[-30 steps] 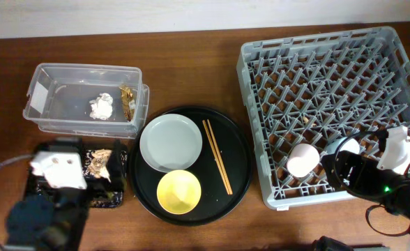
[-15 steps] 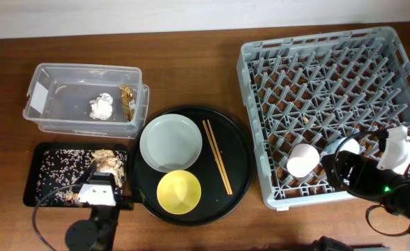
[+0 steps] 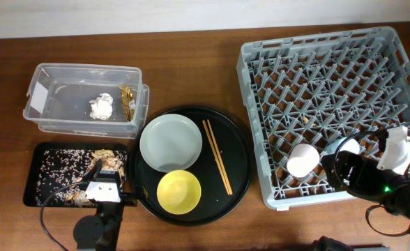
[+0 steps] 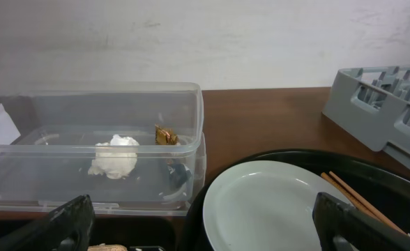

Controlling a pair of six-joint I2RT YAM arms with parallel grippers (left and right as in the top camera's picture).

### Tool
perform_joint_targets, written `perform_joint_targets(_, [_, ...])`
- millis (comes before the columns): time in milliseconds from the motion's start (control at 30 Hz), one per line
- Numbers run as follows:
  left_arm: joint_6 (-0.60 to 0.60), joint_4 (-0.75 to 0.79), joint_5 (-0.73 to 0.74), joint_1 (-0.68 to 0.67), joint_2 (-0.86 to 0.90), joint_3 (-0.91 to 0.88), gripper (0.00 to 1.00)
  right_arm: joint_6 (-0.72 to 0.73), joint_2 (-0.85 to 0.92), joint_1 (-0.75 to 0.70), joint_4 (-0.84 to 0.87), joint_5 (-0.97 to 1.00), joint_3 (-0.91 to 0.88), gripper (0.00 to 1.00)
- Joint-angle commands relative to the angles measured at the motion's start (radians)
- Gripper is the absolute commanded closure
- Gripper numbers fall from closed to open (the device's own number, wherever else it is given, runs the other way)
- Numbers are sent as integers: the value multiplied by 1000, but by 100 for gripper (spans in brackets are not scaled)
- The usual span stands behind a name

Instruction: Sort waste into correct bins and load items into the dishwasher rack

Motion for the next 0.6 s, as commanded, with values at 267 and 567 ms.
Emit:
perform_joint_targets(267, [12,3,11,6,-8,-10,1,3,5,175,37,-238,6,1])
perform_joint_targets(567, [12,3,11,6,-8,-10,1,292,117,964,169,279,5,2])
